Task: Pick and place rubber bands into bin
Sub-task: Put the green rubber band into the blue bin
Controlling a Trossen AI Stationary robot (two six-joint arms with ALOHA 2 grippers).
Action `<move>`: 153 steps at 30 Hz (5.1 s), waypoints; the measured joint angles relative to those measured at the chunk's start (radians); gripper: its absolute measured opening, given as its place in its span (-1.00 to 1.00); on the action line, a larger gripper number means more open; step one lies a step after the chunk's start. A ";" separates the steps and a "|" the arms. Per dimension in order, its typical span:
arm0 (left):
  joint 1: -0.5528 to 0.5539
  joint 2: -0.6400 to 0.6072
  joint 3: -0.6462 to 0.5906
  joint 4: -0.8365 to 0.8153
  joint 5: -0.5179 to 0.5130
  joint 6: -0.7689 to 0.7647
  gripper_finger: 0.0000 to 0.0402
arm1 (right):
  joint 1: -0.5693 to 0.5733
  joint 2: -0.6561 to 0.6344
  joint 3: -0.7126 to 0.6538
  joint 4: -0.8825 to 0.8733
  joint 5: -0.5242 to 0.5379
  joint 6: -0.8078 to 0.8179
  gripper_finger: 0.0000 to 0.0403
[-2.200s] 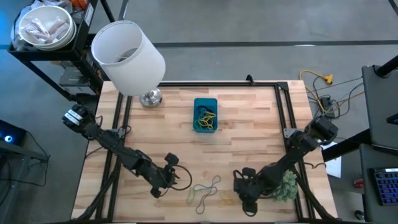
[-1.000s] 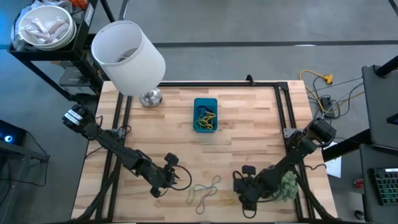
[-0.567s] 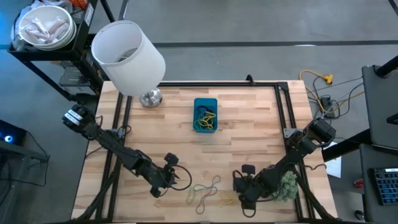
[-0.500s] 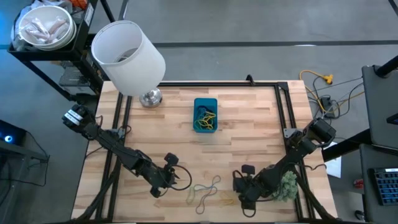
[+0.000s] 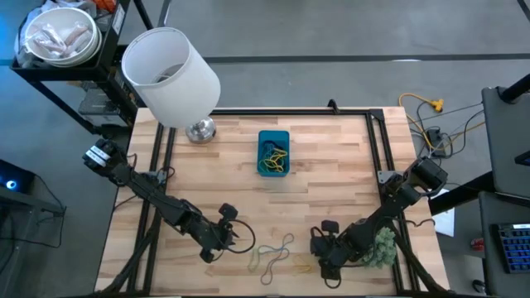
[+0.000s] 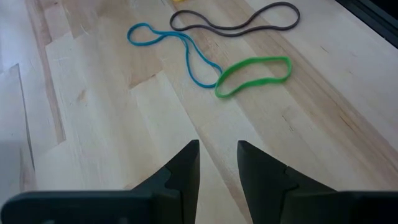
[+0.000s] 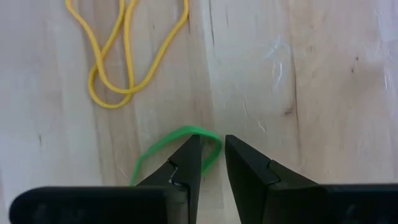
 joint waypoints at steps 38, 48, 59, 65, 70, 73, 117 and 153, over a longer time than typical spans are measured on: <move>0.000 0.000 0.000 0.001 0.000 -0.001 -0.54 | 0.005 0.041 0.254 -0.238 0.416 -0.427 -0.96; 0.000 0.000 0.000 0.007 0.000 -0.001 -0.54 | -0.061 0.040 0.406 -0.307 0.744 -0.731 -0.96; 0.000 0.000 0.000 0.026 -0.001 0.000 -0.54 | -0.318 0.039 0.445 -0.301 0.825 -0.837 -0.96; 0.000 0.000 0.000 0.025 -0.001 0.000 -0.54 | -0.506 0.039 0.445 -0.301 0.817 -0.838 -0.96; 0.000 0.000 0.000 0.025 -0.001 0.000 -0.54 | -0.666 0.039 0.445 -0.282 0.656 -0.880 -0.96; 0.000 0.000 0.000 0.025 -0.001 0.000 -0.54 | -0.755 0.039 0.445 -0.228 0.518 -0.940 -0.96; 0.000 0.001 -0.032 0.051 -0.001 -0.001 -0.54 | -1.012 0.141 0.441 -0.049 0.096 -1.002 -0.46; -0.002 0.252 0.092 0.226 0.002 -0.209 -0.54 | -0.322 -0.009 0.394 -0.546 0.485 -0.501 -0.65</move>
